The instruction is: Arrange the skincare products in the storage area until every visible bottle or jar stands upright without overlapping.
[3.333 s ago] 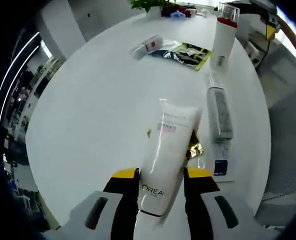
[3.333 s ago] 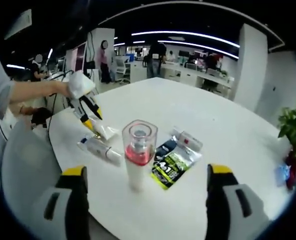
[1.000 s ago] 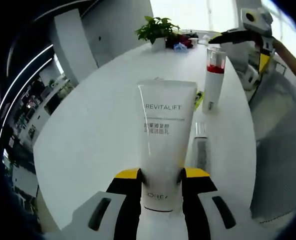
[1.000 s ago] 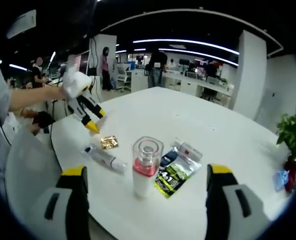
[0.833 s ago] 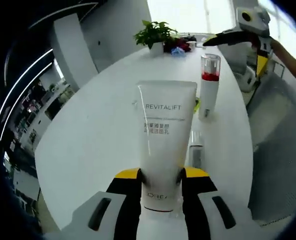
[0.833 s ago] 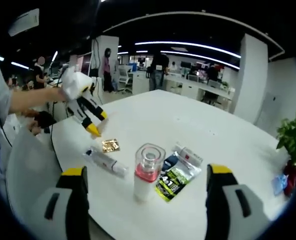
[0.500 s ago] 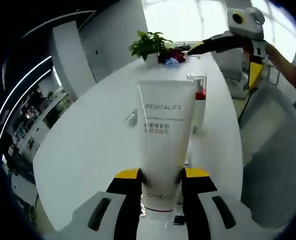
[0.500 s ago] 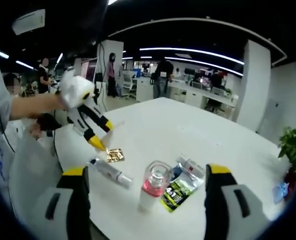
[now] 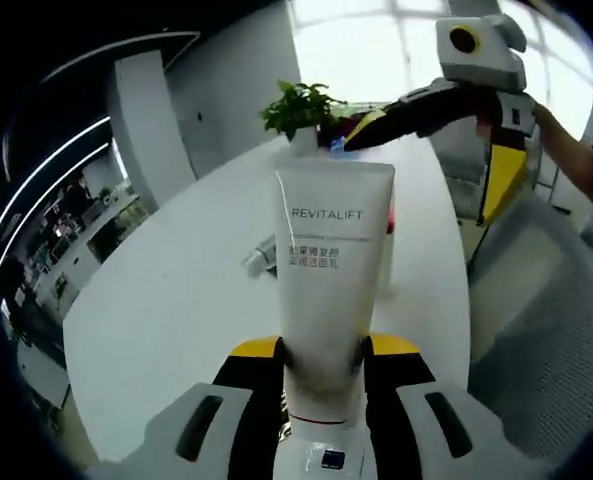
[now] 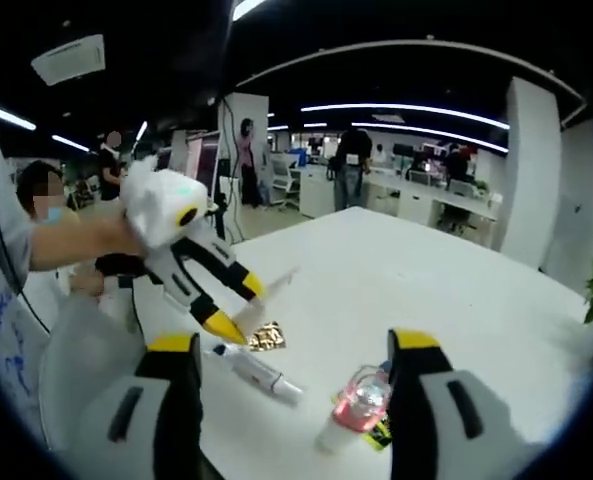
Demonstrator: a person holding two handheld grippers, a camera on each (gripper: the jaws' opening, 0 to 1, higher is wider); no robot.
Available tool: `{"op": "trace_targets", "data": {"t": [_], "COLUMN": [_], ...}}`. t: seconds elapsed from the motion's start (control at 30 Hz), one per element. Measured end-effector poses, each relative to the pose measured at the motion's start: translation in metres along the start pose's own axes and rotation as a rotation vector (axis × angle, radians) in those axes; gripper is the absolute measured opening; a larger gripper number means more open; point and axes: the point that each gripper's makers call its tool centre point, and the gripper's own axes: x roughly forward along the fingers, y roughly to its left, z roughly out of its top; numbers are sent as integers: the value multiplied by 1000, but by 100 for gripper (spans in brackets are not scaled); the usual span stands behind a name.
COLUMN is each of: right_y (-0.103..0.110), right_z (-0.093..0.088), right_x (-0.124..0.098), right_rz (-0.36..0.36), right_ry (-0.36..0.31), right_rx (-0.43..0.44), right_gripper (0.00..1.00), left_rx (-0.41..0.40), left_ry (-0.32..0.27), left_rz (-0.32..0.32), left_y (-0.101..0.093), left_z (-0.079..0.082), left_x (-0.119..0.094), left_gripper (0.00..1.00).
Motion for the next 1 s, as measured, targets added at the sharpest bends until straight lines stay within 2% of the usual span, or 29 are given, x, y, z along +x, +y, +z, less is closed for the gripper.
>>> {"op": "trace_targets", "data": {"t": [0.27,0.6,1.0], "right_y": [16,26,32], "right_z": [9,1,-12], "right_x": [13,23,29], "right_rz": [59,98,124], "right_ry": [-28,-10,15], "right_rx": [34,76,138], "right_gripper": [54,35,22], "left_rx": [-41,-63,-65], "left_ry": [-22,-28,-22], "left_rz": [16,22,31], "left_y": [-6,-14,-24], "left_z": [2,2,-4], "left_x": [-3,-3,6], "left_gripper": [28,28,28]}}
